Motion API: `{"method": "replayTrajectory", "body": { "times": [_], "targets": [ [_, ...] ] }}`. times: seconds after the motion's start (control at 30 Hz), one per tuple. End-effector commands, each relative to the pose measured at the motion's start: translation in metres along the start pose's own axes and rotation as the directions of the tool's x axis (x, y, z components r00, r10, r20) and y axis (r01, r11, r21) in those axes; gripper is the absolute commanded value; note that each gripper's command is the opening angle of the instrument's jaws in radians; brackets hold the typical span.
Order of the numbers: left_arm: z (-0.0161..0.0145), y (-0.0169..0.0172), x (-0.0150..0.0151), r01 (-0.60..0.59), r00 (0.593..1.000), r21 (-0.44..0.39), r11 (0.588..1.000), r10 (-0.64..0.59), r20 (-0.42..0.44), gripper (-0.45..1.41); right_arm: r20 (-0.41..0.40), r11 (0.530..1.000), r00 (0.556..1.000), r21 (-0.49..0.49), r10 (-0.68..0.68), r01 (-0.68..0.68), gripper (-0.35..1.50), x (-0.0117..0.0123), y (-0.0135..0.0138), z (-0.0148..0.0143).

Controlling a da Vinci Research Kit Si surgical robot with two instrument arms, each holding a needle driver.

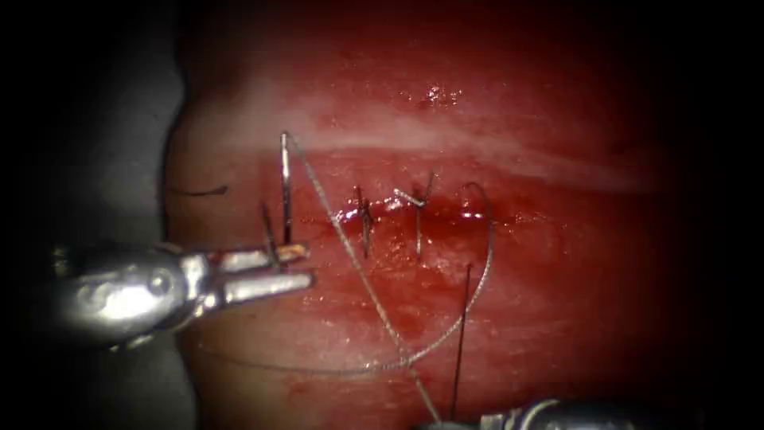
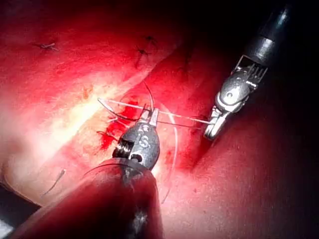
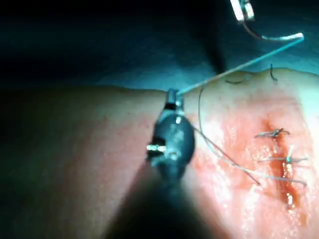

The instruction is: Wound Closure

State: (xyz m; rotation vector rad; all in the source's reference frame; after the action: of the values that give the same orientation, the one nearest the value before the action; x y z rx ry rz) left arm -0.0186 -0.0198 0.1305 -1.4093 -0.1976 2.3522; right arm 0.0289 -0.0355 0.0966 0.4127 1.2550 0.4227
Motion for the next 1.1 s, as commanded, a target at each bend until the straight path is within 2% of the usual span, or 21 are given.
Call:
{"method": "replayTrajectory", "body": {
  "times": [0.03, 0.07, 0.17, 0.23, 0.43, 0.57, 0.67, 0.93, 1.1],
  "targets": [
    [0.0002, 0.0004, -0.0008, 0.005, 1.0, 0.01, 1.0, -0.006, 0.001, -0.45, -0.015, 1.0, 1.0, 0.007, -0.019, 0.019, 0.27, 0.0007, -0.0012, 0.0009],
    [-0.0001, 0.0001, -0.0009, 0.005, 1.0, 0.019, 1.0, -0.005, 0.002, -0.45, -0.027, 1.0, 1.0, 0.003, -0.014, 0.014, 0.66, 0.0012, -0.0011, 0.0009],
    [-0.0011, -0.0005, -0.0011, 0.01, 1.0, 0.033, 0.999, -0.01, 0.0, -0.45, -0.04, 1.0, 0.999, -0.026, -0.019, 0.018, 1.01, 0.0018, 0.0001, 0.0002],
    [-0.002, -0.001, -0.0011, 0.013, 1.0, 0.042, 0.999, -0.013, -0.002, -0.45, -0.034, 0.999, 0.999, -0.041, -0.02, 0.019, 1.1, 0.0017, 0.001, -0.0005],
    [-0.0036, -0.0016, -0.0009, 0.018, 1.0, 0.075, 0.997, -0.018, 0.003, -0.45, -0.012, 0.995, 0.999, -0.089, -0.038, 0.037, 1.11, 0.0005, 0.0032, -0.0023],
    [-0.0037, -0.0015, -0.0007, 0.02, 1.0, 0.076, 0.997, -0.02, 0.002, -0.45, 0.011, 0.986, 0.997, -0.142, -0.082, 0.082, 1.01, -0.0002, 0.0049, -0.0026],
    [-0.0034, -0.0013, -0.0007, 0.02, 1.0, 0.073, 0.997, -0.02, -0.002, -0.45, 0.024, 0.981, 0.995, -0.166, -0.094, 0.097, 0.96, -0.0016, 0.0064, -0.0026],
    [-0.0034, -0.0021, -0.0013, 0.02, 1.0, 0.079, 0.997, -0.019, -0.012, -0.45, 0.101, 0.971, 0.989, -0.203, -0.107, 0.125, 0.64, -0.0083, 0.0109, -0.004],
    [-0.0026, -0.0026, -0.0024, 0.012, 1.0, 0.087, 0.996, -0.011, -0.013, -0.45, 0.12, 0.967, 0.99, -0.236, -0.074, 0.1, 0.64, -0.0122, 0.014, -0.004]
  ]
}}
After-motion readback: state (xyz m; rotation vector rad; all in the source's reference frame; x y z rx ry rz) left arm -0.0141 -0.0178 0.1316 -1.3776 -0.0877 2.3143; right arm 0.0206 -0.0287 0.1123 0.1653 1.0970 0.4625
